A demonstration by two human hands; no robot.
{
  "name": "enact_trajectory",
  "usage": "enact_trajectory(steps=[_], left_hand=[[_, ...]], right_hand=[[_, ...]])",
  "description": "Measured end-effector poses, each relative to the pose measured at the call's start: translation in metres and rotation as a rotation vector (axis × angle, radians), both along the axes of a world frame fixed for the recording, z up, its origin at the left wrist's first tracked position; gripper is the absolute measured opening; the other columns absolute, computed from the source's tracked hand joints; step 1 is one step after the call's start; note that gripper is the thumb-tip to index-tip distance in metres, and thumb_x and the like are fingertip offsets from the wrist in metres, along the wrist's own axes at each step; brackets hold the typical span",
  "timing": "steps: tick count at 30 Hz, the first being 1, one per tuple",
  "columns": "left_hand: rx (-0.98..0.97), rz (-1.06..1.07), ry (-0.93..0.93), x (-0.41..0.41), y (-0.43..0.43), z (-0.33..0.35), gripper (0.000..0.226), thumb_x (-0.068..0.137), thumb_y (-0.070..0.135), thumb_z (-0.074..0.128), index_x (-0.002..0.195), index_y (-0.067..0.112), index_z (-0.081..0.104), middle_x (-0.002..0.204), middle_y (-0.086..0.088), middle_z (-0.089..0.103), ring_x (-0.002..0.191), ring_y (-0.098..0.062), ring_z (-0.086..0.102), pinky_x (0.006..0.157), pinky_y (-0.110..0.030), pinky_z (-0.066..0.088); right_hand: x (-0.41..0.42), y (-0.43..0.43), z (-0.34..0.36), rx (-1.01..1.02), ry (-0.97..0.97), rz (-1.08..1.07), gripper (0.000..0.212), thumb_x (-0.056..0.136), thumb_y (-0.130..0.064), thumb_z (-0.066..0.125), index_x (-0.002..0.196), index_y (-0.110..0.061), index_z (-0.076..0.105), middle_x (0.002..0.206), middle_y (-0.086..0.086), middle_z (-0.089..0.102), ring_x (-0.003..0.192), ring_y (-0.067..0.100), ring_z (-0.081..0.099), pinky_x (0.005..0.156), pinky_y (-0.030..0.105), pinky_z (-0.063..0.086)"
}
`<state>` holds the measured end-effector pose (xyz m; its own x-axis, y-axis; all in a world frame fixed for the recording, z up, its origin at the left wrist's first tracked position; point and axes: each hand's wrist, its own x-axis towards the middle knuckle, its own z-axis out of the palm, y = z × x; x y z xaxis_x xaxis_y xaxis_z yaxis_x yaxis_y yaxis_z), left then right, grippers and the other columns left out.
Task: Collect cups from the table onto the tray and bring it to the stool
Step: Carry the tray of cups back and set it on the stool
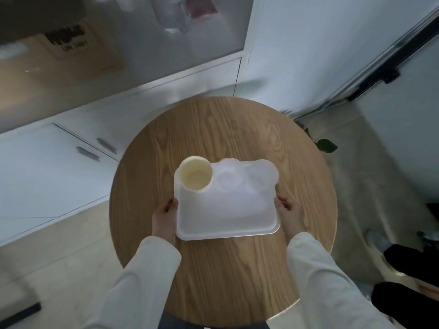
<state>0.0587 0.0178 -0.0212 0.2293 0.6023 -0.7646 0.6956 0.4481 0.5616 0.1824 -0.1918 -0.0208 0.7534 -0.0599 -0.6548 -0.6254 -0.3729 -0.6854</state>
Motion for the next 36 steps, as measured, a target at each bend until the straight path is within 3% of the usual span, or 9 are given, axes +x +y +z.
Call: enact_trajectory(steps=[3,6,8,14,24,30,34,36], left_hand=[[0.096,-0.053,-0.009,0.008,0.000,0.005,0.013,0.092,0.019,0.049,0.093,0.013,0.062,0.076,0.002,0.061,0.071,-0.014,0.055,0.063,-0.025,0.040],[0.162,-0.109,0.001,0.013,0.003,0.006,0.024,0.092,0.019,0.050,0.111,0.013,0.064,0.091,0.001,0.063,0.086,-0.020,0.058,0.077,-0.029,0.042],[0.173,-0.113,0.005,0.015,0.004,0.004,0.030,0.091,0.019,0.052,0.118,0.012,0.063,0.099,-0.001,0.062,0.093,-0.020,0.056,0.082,-0.029,0.042],[0.208,-0.120,0.038,0.015,0.007,-0.002,0.031,0.089,0.021,0.054,0.118,0.013,0.063,0.110,-0.004,0.066,0.095,-0.019,0.057,0.087,-0.030,0.044],[0.265,-0.191,0.072,0.012,0.007,-0.006,0.027,0.090,0.022,0.055,0.115,0.015,0.065,0.110,-0.007,0.067,0.091,-0.020,0.056,0.083,-0.030,0.043],[0.293,-0.260,0.089,0.010,0.006,-0.003,0.028,0.091,0.021,0.054,0.117,0.011,0.063,0.115,-0.009,0.066,0.092,-0.018,0.053,0.091,-0.034,0.044],[0.313,-0.247,0.088,0.002,0.009,0.001,0.029,0.092,0.018,0.053,0.117,0.009,0.061,0.118,-0.010,0.064,0.106,-0.025,0.056,0.091,-0.033,0.041],[0.374,-0.214,0.072,-0.002,0.011,0.008,0.028,0.092,0.021,0.053,0.116,0.009,0.061,0.117,-0.010,0.064,0.102,-0.023,0.056,0.088,-0.031,0.040]], right_hand=[[0.006,-0.001,-0.002,-0.045,-0.010,0.003,0.022,0.088,-0.017,0.056,0.107,-0.012,0.064,0.095,0.006,0.065,0.085,0.018,0.058,0.068,0.020,0.044],[0.009,-0.002,-0.003,-0.064,-0.013,-0.008,0.020,0.086,-0.017,0.058,0.105,-0.015,0.065,0.093,0.003,0.065,0.085,0.018,0.059,0.068,0.019,0.044],[0.009,-0.002,-0.004,-0.104,-0.022,-0.005,0.021,0.084,-0.020,0.060,0.103,-0.017,0.066,0.093,0.003,0.066,0.088,0.020,0.061,0.075,0.026,0.045],[0.011,-0.001,-0.009,-0.187,-0.004,0.006,0.025,0.081,-0.027,0.061,0.104,-0.022,0.068,0.091,-0.002,0.068,0.093,0.020,0.062,0.089,0.034,0.048],[0.009,0.001,-0.005,-0.237,-0.036,0.046,0.029,0.083,-0.026,0.059,0.110,-0.019,0.067,0.103,0.003,0.070,0.087,0.016,0.056,0.078,0.025,0.038],[0.010,-0.001,-0.004,-0.230,-0.013,0.046,0.031,0.082,-0.029,0.060,0.111,-0.019,0.065,0.098,0.000,0.066,0.104,0.020,0.057,0.090,0.029,0.042],[0.010,-0.003,0.008,-0.280,-0.117,-0.068,0.030,0.081,-0.030,0.062,0.107,-0.015,0.065,0.097,0.002,0.063,0.091,0.019,0.056,0.081,0.028,0.040],[0.006,-0.003,0.019,-0.263,-0.181,-0.083,0.028,0.082,-0.029,0.062,0.105,-0.013,0.065,0.101,0.003,0.064,0.089,0.016,0.054,0.080,0.028,0.040]])
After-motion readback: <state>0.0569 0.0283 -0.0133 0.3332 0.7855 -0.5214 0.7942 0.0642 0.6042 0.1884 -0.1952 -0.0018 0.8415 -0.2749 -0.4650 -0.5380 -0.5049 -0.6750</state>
